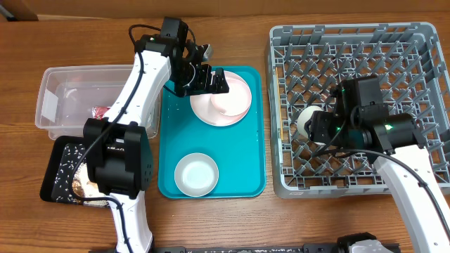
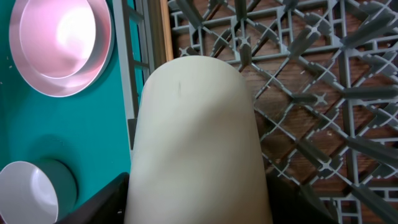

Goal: Sort waste into correct bins and load items into the dishwasher
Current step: 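Set the cup upright in the rack with the right gripper, then grasp the rim of the small pink bowl with the left gripper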

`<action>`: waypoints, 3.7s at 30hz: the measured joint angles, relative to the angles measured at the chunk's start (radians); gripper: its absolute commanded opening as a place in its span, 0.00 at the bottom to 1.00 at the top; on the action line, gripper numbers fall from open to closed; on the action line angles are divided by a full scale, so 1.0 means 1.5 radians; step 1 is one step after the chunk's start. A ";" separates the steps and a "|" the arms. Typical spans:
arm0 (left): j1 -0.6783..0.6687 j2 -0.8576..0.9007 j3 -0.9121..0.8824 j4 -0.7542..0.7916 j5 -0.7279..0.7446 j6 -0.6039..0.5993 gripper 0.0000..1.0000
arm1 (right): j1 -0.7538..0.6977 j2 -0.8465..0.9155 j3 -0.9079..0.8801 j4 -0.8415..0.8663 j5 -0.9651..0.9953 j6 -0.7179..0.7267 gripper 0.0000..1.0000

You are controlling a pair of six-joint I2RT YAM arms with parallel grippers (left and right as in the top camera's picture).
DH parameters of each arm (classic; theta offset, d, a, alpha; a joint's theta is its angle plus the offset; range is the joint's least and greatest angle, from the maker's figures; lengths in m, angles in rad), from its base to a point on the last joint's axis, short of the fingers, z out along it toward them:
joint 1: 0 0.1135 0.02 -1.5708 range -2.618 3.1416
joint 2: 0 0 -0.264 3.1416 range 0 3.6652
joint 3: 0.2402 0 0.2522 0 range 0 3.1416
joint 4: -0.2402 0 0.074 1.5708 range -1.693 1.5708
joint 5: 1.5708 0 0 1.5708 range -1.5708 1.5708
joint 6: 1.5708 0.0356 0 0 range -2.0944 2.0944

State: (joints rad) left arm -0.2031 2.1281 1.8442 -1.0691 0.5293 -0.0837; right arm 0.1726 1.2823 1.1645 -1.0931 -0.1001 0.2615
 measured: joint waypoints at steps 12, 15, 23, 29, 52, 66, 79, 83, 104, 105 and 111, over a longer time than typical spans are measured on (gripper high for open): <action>0.000 0.000 0.000 0.000 -0.002 0.000 1.00 | 0.000 0.067 -0.004 0.023 -0.018 0.000 0.36; 0.000 0.000 0.000 0.000 -0.002 0.000 1.00 | 0.000 0.083 -0.005 0.018 -0.019 -0.001 0.40; 0.000 0.000 0.000 0.000 -0.002 0.000 1.00 | 0.000 0.096 -0.006 0.017 -0.021 0.002 0.76; 0.000 0.000 0.000 0.000 -0.002 0.000 1.00 | 0.000 0.096 -0.006 0.017 -0.023 0.000 0.80; 0.000 0.000 0.000 0.077 -0.003 0.000 1.00 | 0.000 0.096 -0.006 0.020 -0.036 0.000 0.84; -0.021 -0.001 -0.024 0.066 -0.019 0.000 1.00 | 0.000 0.096 -0.006 0.034 -0.036 -0.001 0.89; -0.054 -0.001 -0.073 0.084 -0.177 -0.072 1.00 | 0.000 0.096 -0.006 0.040 -0.035 0.000 0.89; -0.054 -0.001 -0.110 0.138 -0.188 -0.091 1.00 | 0.000 0.096 -0.006 0.040 -0.035 0.000 0.89; -0.054 -0.001 -0.135 0.172 -0.156 -0.120 0.10 | 0.000 0.096 -0.006 0.040 -0.035 0.000 0.89; -0.054 -0.001 -0.135 0.172 -0.156 -0.119 0.04 | 0.000 0.096 -0.006 0.040 -0.035 0.000 0.89; -0.052 -0.001 -0.135 0.178 -0.153 -0.132 0.04 | 0.000 0.096 -0.006 0.082 -0.034 0.000 0.86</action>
State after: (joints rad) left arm -0.2813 2.1265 1.6424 -0.8028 0.2996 -0.2825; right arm 0.1726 1.4269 1.1553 -0.9699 -0.1516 0.2615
